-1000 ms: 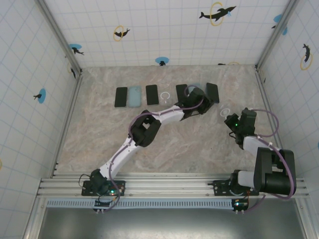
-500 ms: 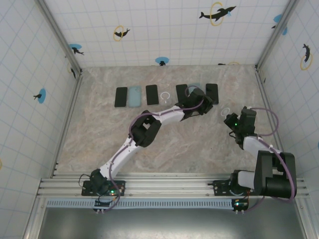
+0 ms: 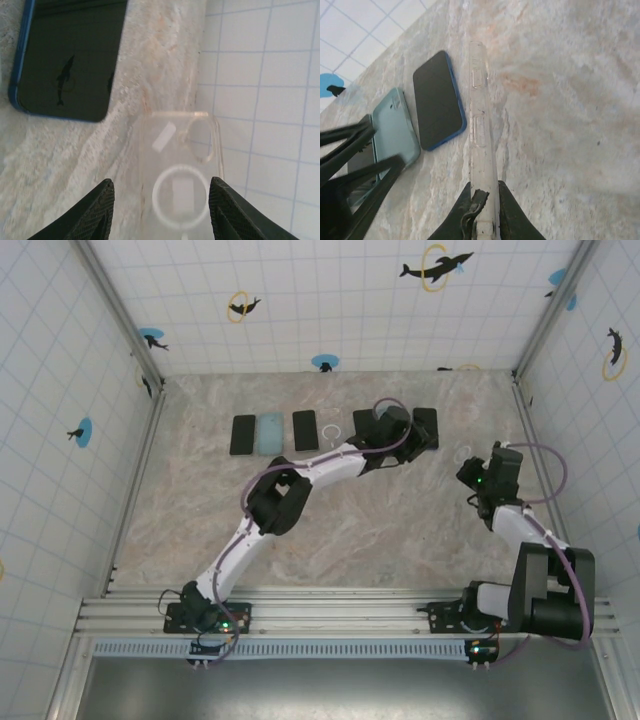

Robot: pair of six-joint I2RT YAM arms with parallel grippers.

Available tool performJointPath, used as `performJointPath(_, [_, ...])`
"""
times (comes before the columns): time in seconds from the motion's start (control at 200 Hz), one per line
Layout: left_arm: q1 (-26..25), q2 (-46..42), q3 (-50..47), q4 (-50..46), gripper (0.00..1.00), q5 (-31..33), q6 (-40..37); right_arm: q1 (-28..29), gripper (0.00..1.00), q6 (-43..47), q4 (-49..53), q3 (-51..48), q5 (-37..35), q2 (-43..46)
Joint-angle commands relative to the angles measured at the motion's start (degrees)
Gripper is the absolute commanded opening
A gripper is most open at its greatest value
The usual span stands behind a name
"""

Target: Take the phone out of the phone case

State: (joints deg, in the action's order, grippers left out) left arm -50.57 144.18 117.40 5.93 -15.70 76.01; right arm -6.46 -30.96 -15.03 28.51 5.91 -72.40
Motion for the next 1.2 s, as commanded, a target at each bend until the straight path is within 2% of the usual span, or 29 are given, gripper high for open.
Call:
performJointPath(0.0, [0.85,-8.8,-5.16,-1.58,0.53,-0.99,-7.73,-1.65,0.08,2.06,-3.73,2.77,1.75,-2.85])
performJointPath(0.205, [3.86,-21.92,-18.4,-1.01,0.57,-0.55,-15.14,-3.55,0.08,-0.78,-10.22,7.09,7.81,-11.6])
performJointPath(0.566, [8.96,-35.82,-36.47,3.02,0.64,-1.74,-19.19,-4.15,0.09,-6.24,-18.6,13.68,10.11,-25.7])
performJointPath(0.906, [12.23,-44.39,-44.29,2.77,0.69,-2.53,-21.49,-4.25,0.12,-12.58,-22.04,19.41,10.97,-35.82])
performJointPath(1.196, [14.7,-50.34,-48.82,1.78,0.7,-1.71,-22.62,-3.8,0.23,-13.49,-20.79,22.29,12.43,-39.21])
